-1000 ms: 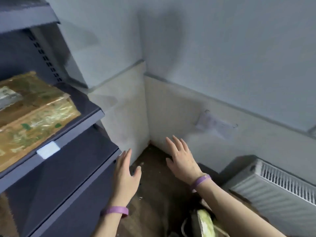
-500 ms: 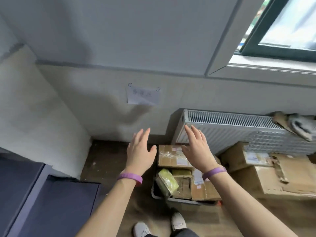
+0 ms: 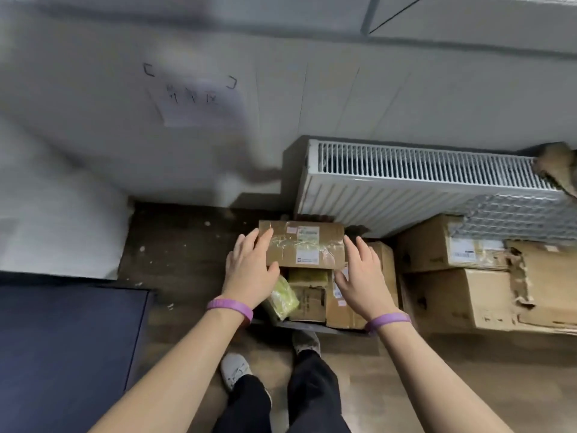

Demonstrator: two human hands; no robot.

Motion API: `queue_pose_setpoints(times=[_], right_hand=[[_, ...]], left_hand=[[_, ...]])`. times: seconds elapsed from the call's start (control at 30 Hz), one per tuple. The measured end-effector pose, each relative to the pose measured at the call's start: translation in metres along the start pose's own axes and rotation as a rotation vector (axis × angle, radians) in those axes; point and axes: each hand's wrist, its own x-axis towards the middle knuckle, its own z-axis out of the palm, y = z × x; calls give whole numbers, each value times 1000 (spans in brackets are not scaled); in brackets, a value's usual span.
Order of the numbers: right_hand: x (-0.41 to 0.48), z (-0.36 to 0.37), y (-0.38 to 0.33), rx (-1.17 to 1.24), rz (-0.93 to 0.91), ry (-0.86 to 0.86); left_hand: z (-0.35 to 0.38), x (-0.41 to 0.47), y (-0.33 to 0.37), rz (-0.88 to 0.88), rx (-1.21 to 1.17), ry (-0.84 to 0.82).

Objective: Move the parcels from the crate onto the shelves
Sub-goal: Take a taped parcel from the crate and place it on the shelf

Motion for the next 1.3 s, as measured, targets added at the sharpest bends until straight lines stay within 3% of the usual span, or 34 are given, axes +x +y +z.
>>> queue_pose_setpoints(times=[0.33,0.47,0.67,0.77,0.97,1.3], right_hand=[[137,164,107,-60,48,-176],[169,219,136,-98,76,-204],[177,244,161,151,207,-214],[175,243,163,310,207,-184],[156,207,146,381,215,-81],[64,58,46,381,131,-112]], left_hand=[[174,151,-58,-82,47,-51],[222,191,-98,-192,43,-57],[255,204,-127,-388,-96,-122],[255,201,-130,-376,-193,-49],[220,173,-109,-346,-277,33],[56,41,-47,-387,-270,146]])
